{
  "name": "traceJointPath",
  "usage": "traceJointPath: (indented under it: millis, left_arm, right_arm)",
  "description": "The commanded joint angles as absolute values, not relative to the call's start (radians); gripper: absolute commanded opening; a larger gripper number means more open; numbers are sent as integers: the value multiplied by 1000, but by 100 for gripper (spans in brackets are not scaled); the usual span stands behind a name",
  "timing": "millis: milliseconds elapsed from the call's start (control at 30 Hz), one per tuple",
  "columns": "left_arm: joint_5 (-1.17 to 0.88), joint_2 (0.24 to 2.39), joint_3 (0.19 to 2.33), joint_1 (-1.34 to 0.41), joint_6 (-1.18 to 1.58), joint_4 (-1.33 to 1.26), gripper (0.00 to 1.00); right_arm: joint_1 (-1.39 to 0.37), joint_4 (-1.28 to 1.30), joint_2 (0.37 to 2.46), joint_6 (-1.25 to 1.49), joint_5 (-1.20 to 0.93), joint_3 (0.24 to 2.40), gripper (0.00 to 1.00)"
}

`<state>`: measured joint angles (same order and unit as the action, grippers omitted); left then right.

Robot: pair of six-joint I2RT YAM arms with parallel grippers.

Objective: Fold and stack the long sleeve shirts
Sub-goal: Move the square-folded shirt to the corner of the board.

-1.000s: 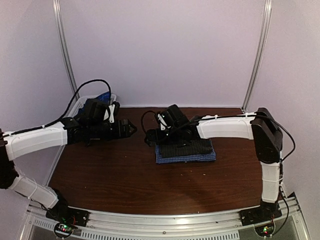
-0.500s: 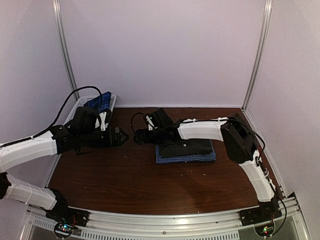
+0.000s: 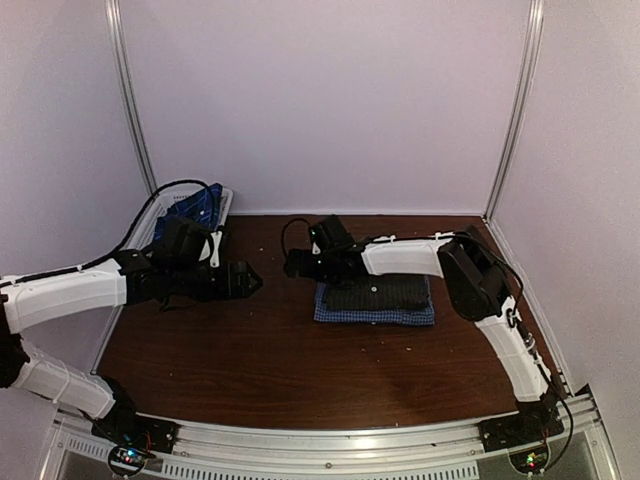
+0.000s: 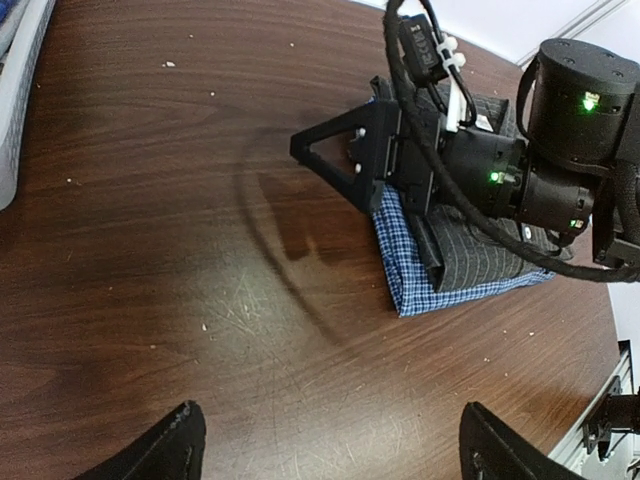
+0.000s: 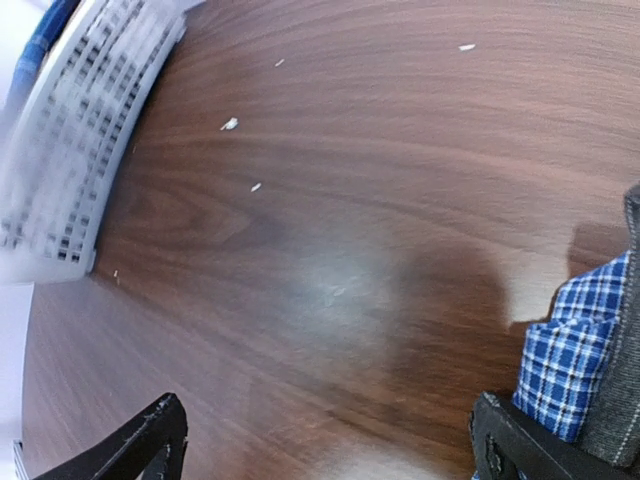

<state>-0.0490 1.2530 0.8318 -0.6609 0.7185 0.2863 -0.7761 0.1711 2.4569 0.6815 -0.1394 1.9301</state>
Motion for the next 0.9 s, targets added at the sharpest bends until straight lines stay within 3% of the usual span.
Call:
traceJointPath:
  millis: [0, 233, 867]
  left_arm:
    - [-75, 1274, 875, -661, 717, 259, 89]
    - [-84, 1288, 878, -661, 717, 257, 89]
    - [-123, 1313, 869, -661, 735, 221, 89]
  right_arm:
    - [-713, 174, 2397, 773, -34, 1780, 100]
    - [-625, 12, 2240, 832, -37, 1501, 100]
    - [-552, -79, 1721, 756, -52, 780, 100]
